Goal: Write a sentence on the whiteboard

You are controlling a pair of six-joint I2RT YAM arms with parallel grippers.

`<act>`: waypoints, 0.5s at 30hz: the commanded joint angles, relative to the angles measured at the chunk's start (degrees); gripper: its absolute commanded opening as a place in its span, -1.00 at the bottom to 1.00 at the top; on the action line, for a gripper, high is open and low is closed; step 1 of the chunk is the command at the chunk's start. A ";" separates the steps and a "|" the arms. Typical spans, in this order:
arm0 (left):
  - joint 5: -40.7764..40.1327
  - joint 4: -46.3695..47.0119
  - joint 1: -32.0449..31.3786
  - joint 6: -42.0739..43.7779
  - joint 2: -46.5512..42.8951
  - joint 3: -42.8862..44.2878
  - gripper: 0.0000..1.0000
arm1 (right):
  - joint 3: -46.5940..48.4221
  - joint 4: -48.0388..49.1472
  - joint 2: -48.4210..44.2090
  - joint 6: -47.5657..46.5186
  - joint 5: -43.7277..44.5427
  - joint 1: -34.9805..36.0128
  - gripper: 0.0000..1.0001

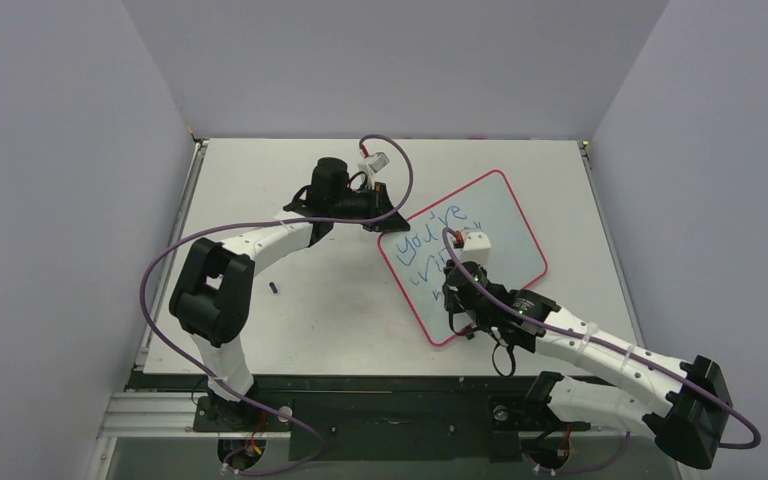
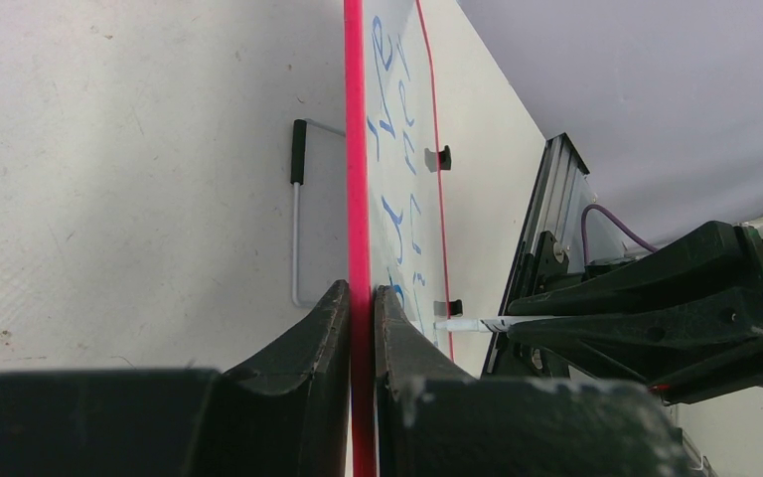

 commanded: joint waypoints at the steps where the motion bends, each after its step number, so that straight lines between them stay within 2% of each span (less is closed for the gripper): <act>1: 3.23 2.31 -2.55 3.07 -2.45 0.35 -1.00 | -3.10 0.08 -1.48 1.80 0.64 -0.68 -1.00; 15: 3.28 2.40 -2.60 2.98 -2.42 0.41 -1.00 | -7.31 -2.14 -5.95 5.41 0.88 1.01 -1.00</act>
